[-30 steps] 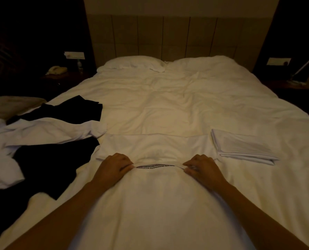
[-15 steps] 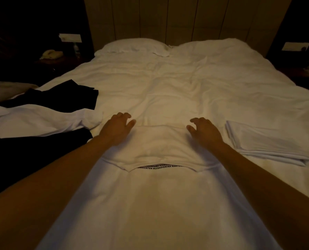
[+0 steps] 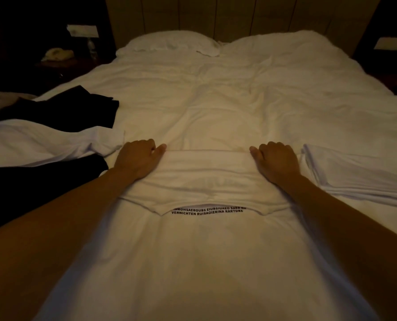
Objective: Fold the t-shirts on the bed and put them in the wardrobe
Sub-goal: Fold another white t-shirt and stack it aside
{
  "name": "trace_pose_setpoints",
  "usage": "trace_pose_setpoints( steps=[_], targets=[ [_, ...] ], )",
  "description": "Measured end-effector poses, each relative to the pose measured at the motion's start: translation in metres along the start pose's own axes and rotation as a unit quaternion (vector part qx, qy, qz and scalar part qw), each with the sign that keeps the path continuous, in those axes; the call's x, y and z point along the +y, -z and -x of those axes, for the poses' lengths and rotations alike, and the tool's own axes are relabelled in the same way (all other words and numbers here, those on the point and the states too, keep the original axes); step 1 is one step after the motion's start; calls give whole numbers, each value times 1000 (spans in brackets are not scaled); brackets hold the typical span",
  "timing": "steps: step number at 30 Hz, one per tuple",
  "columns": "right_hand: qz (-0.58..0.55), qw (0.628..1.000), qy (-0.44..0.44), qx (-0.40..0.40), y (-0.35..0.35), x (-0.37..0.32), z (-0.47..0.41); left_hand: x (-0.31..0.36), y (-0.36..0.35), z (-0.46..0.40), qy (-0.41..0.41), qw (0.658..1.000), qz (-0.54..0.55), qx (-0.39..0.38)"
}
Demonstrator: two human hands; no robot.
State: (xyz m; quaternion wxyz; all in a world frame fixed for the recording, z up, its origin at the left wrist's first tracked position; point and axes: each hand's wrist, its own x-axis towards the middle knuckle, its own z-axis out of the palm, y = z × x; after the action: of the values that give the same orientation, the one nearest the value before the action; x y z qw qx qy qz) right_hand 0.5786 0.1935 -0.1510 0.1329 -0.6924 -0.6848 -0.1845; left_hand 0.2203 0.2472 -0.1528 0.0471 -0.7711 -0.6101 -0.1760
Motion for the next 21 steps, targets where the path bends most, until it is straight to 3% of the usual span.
trace_pose_setpoints(
  steps=[4,8,11,14,21],
  targets=[
    [19,998,21,-62,-3,5,1,4,-1,2,-31,999,1,-28],
    [-7,997,51,-64,12,12,2,10,9,2,-61,994,67,-53],
    [-72,996,41,-33,36,14,3,9,24,6,-87,995,43,30],
    [-126,989,31,68,63,14,13,11,50,13,-117,988,37,94],
    [-109,973,30,202,115,13,61,29,105,73,-145,951,-11,272]
  ],
)
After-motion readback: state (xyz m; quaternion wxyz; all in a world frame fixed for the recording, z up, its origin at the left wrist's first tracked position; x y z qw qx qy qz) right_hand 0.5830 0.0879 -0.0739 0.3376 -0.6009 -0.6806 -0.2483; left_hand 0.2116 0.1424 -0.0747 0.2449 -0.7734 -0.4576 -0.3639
